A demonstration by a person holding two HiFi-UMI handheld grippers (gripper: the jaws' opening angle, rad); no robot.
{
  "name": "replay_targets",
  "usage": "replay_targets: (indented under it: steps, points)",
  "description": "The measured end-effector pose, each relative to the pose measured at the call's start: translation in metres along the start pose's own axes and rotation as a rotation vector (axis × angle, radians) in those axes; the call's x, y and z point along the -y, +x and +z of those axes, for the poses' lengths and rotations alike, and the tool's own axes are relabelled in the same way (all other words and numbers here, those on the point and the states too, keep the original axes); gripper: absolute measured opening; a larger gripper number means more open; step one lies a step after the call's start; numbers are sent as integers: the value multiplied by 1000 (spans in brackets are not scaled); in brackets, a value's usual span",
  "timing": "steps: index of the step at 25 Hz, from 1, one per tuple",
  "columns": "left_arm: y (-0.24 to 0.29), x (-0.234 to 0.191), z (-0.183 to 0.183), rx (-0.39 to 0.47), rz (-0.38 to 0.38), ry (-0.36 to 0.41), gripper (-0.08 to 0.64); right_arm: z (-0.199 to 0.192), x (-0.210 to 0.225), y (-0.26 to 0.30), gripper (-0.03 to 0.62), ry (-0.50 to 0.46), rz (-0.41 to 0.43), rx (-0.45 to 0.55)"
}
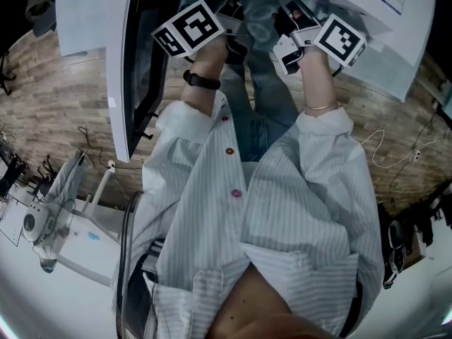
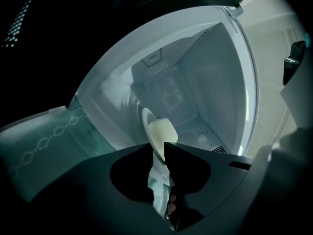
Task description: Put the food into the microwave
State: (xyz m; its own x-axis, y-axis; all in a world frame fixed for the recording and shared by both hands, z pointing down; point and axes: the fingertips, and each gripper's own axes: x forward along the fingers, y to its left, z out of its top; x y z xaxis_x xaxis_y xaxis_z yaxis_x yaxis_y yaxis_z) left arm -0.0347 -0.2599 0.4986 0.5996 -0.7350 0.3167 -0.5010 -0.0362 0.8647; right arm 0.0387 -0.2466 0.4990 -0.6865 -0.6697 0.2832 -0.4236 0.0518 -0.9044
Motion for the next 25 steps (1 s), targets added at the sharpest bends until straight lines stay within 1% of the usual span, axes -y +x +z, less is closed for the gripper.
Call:
replay_targets:
  steps: [1, 3, 8, 16, 20, 25]
  points:
    - [3, 0, 2, 0, 0, 8, 69, 1, 1, 1, 61, 19, -11, 17]
    - [9, 0, 8, 0, 3, 25, 71, 6, 3, 5, 63, 23, -29, 42]
    - [19, -2, 18, -6, 7, 59, 75, 16, 5, 15, 72, -26, -58, 64]
    - [25, 1, 29, 0, 19, 126, 83, 25, 2, 21, 78, -50, -65, 103]
    - [29, 1, 33, 0, 22, 154, 89, 29, 1, 22, 84, -87, -76, 136]
    - [31, 0, 37, -9, 39, 193, 97, 32, 0, 27, 95, -150, -127, 154]
